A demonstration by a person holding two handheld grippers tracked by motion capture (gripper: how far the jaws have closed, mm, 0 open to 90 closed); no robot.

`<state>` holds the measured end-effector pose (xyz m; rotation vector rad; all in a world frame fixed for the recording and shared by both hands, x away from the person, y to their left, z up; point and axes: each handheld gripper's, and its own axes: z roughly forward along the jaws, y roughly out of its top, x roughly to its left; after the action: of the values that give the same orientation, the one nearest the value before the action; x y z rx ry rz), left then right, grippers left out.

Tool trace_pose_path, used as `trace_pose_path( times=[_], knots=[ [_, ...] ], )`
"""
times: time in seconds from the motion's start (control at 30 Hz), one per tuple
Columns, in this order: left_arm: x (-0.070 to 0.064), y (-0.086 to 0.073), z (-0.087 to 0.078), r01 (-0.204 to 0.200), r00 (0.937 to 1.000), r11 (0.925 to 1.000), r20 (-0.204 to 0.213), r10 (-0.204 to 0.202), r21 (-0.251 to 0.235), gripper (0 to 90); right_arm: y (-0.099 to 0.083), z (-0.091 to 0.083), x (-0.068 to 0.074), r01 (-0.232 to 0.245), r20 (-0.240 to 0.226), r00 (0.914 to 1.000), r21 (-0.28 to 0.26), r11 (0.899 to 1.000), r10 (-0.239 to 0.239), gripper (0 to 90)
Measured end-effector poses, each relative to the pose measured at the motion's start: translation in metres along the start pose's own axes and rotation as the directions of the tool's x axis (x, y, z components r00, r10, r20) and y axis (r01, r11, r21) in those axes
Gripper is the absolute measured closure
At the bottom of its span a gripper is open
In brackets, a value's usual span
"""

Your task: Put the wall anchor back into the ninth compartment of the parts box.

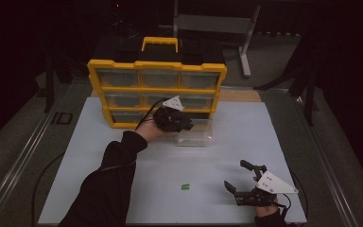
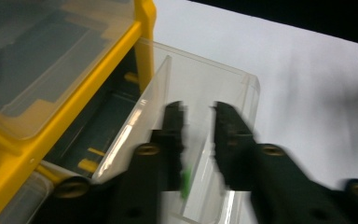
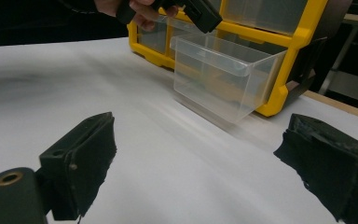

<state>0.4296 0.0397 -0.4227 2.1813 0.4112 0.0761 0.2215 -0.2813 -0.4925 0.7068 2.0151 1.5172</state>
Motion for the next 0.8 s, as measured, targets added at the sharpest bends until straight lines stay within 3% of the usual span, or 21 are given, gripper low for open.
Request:
trace_pose_path(
  times=[0.13, 0.23, 0.33, 0.47, 0.67, 0.8],
  knots=[
    [-0.003, 0.002, -0.005, 0.020, 0.9998, 0.9996, 0.000, -0.020, -0.022, 44.4, 0.000, 0.000, 0.000, -0.001, 0.001, 1.0000, -0.002, 1.000, 0.001, 9.1],
    [-0.006, 0.004, -0.008, 0.010, 1.0000, 0.9997, 0.001, -0.009, -0.024, 34.0, 0.000, 0.000, 0.000, -0.001, 0.001, 1.0000, 0.000, 1.000, 0.001, 9.1],
    [-0.008, 0.005, -0.013, 0.036, 0.9989, 0.9987, 0.031, -0.035, -0.036, 19.8, 0.000, 0.000, 0.000, 0.004, 0.002, 1.0000, 0.000, 1.000, -0.004, 9.1],
    [-0.014, 0.005, -0.018, 0.017, 0.9969, 0.9991, 0.077, -0.013, -0.040, 2.4, 0.000, 0.000, 0.000, 0.000, 0.004, 1.0000, 0.002, 1.000, 0.000, 9.1],
    [-0.027, 0.000, -0.025, 0.039, 0.9968, 0.9970, 0.073, -0.034, -0.068, 1.2, 0.001, 0.000, 0.000, 0.007, 0.005, 1.0000, -0.002, 1.000, -0.007, 9.1],
    [-0.037, -0.004, -0.029, 0.019, 0.9976, 0.9976, 0.068, -0.014, -0.066, 1.2, 0.001, 0.000, 0.000, 0.004, 0.005, 1.0000, 0.002, 1.000, -0.004, 9.1]
  ],
)
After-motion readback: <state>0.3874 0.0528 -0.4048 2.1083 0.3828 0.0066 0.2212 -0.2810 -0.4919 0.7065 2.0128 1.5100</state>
